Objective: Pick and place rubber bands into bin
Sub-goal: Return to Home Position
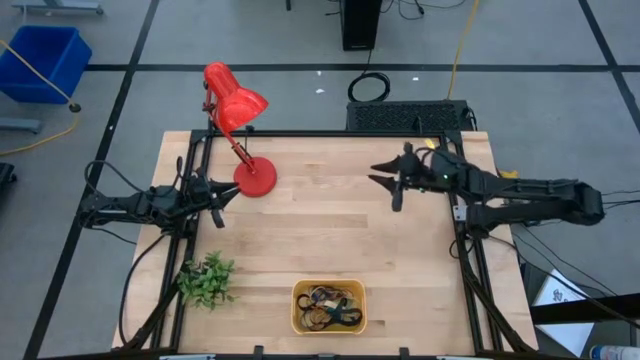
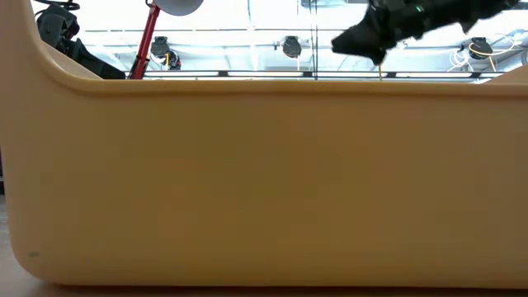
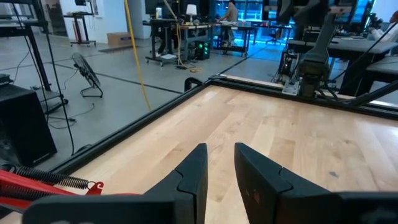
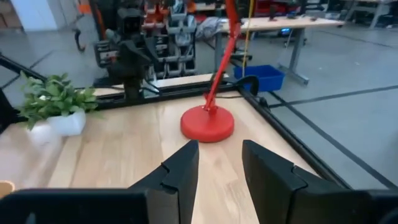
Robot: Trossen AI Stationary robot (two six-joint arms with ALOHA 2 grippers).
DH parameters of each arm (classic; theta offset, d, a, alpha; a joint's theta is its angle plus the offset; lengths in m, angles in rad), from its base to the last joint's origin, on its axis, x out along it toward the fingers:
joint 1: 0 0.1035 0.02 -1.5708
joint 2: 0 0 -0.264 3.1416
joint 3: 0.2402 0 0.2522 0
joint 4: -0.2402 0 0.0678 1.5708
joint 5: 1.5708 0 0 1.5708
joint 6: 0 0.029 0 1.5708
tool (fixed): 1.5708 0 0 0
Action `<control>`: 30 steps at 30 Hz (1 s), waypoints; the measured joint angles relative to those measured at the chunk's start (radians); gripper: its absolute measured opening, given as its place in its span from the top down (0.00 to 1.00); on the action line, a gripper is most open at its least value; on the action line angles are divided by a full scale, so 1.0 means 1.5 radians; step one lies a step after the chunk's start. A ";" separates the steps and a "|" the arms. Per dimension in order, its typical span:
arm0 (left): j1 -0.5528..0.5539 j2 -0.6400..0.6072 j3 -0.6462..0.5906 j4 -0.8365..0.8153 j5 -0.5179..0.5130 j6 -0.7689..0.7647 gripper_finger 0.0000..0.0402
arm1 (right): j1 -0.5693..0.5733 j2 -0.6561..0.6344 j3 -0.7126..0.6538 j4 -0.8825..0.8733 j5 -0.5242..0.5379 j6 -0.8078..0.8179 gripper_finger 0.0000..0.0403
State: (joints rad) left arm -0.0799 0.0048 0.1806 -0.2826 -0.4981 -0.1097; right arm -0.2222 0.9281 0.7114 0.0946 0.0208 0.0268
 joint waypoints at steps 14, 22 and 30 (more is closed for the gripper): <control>0.000 0.000 0.000 -0.002 -0.001 0.015 0.78 | -0.005 -0.204 -0.295 0.229 0.040 0.076 0.71; 0.000 0.000 0.000 -0.002 -0.001 0.017 0.78 | -0.005 -0.311 -0.375 0.269 0.041 0.107 0.71; 0.000 0.000 0.000 -0.002 -0.002 0.018 0.78 | -0.005 -0.371 -0.401 0.259 0.041 0.114 0.70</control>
State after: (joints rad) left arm -0.0799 0.0046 0.1806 -0.2855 -0.5004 -0.0832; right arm -0.2302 0.3723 0.1105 0.4825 0.0822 0.1974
